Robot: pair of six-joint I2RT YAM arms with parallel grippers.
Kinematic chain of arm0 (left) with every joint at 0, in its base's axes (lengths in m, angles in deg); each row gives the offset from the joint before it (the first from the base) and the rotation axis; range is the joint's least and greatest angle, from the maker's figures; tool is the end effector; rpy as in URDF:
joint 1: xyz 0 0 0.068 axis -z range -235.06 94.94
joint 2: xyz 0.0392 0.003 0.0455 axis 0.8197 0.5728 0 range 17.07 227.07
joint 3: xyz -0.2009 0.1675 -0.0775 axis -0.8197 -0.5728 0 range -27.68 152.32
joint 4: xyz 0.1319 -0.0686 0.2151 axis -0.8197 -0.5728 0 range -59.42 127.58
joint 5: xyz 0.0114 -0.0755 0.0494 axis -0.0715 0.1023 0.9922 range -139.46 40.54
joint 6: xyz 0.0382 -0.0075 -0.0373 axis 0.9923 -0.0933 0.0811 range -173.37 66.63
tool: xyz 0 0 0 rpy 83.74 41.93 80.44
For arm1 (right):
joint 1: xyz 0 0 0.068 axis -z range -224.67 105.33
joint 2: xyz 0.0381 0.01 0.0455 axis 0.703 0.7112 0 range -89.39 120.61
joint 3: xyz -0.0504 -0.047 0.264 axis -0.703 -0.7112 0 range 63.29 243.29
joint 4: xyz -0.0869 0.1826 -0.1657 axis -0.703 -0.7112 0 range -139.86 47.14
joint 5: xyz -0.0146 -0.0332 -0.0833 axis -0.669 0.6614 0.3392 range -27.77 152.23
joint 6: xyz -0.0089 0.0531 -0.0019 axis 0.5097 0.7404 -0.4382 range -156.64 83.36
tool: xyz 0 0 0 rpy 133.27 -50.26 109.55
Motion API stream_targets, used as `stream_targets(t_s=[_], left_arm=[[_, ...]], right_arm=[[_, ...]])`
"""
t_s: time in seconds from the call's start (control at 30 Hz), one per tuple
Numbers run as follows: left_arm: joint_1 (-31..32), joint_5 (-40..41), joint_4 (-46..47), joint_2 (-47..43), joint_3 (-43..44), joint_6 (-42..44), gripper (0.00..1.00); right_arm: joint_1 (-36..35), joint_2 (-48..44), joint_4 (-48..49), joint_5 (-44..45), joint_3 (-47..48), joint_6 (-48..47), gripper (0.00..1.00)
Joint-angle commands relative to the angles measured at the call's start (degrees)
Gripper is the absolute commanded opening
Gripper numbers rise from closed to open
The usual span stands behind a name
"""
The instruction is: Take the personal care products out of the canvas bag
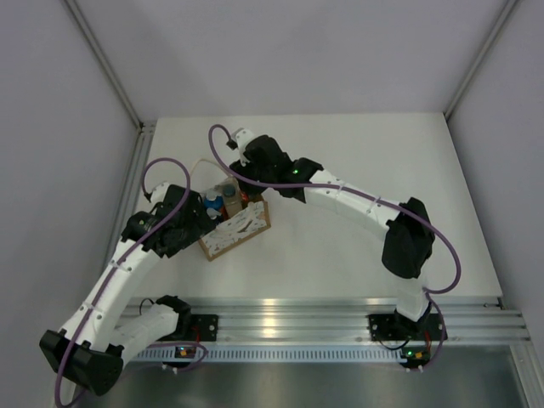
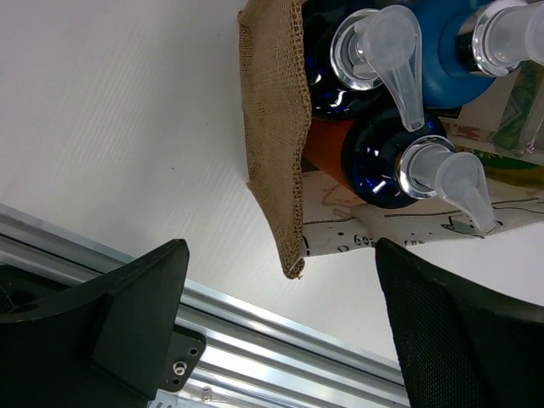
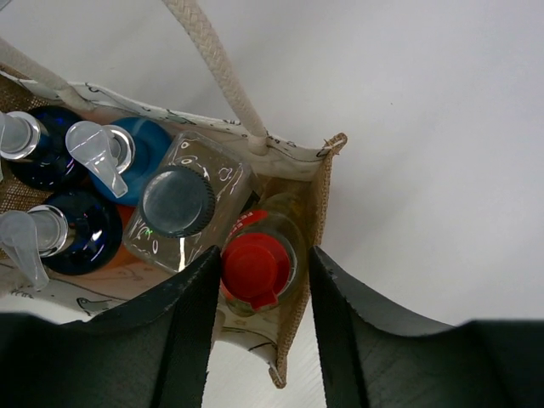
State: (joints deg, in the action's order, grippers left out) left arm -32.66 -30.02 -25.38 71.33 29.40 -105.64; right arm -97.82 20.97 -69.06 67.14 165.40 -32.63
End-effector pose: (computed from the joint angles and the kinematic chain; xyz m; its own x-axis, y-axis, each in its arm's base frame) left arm 0.1535 -0.0504 0.3064 -0.6536 -0.5374 -0.5329 -0.5082 0.8334 -0.2172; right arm 0.2743 0.3608 0.3233 -0.3914 -0.4059 -0.8259 -0.7295 0.6840 0.0096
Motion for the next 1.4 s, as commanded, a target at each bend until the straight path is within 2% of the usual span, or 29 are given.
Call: stream_targets(t_s=[0.0, 0.4, 0.5, 0.77, 1.37], left_arm=[[0.0, 1.5, 2.9, -0.5, 0.3, 0.7, 0.95], [0.0, 1.5, 2.9, -1.2, 0.5, 0.8, 0.95], [0.0, 1.5, 2.9, -1.3, 0.5, 0.8, 0.95], [0.0, 1.3, 2.8, -2.0, 0.6, 0.7, 0.95], [0.0, 1.5, 2.8, -3.5, 0.6, 1.2, 0.96]], right_arm=[[-1.0, 0.9, 3.8, 0.5, 2.4, -0.8, 0.43], [-1.3, 1.1, 3.8, 0.3, 0.6, -0.1, 0.39], [-1.4, 1.3, 3.8, 0.7, 0.4, -0.1, 0.33], [-2.4, 0.3, 4.2, 3.0, 1.6, -0.8, 0.00], [-2.8, -4.5, 2.1, 4.2, 8.1, -1.9, 0.00]])
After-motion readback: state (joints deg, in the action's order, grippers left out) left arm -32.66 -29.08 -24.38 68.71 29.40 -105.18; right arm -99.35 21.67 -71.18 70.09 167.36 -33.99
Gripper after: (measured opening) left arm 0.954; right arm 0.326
